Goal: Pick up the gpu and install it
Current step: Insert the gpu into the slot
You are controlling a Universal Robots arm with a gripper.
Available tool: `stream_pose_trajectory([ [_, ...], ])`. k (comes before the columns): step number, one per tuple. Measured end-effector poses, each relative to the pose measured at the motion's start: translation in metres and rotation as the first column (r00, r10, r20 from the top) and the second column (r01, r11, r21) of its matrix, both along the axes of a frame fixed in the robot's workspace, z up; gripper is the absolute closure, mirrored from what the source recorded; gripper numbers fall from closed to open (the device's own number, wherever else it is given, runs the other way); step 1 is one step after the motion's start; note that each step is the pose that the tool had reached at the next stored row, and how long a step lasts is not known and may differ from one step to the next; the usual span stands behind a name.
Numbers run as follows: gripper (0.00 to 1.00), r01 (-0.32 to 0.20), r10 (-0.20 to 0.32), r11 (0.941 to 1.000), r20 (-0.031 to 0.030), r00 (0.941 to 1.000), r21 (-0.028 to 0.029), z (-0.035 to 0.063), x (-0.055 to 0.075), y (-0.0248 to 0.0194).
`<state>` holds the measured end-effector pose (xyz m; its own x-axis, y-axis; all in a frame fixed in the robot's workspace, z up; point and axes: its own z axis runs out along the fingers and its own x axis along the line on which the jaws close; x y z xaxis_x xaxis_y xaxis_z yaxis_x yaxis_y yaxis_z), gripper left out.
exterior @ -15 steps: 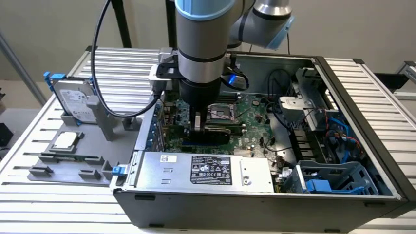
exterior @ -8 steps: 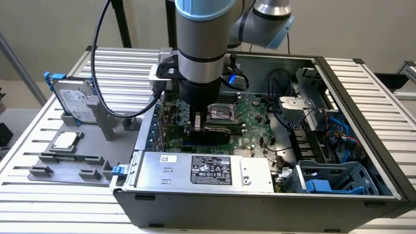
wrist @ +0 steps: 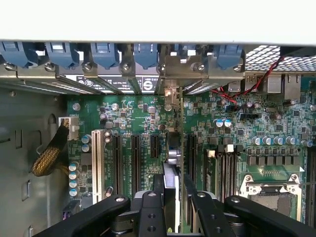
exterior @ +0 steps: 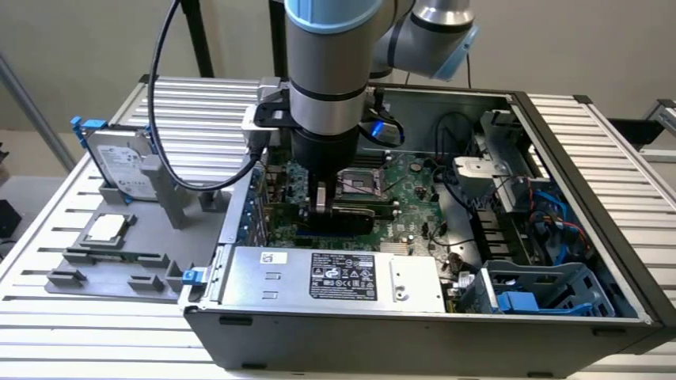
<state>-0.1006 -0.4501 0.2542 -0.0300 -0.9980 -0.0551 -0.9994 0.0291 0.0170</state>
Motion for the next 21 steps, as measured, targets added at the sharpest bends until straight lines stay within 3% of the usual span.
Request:
stream_pose_trajectory([
  [21,1.00,0.000,0.000,1.0000,-0.0005,1.0000,-0.0024,-0.0004,-0.0001,0.0015],
])
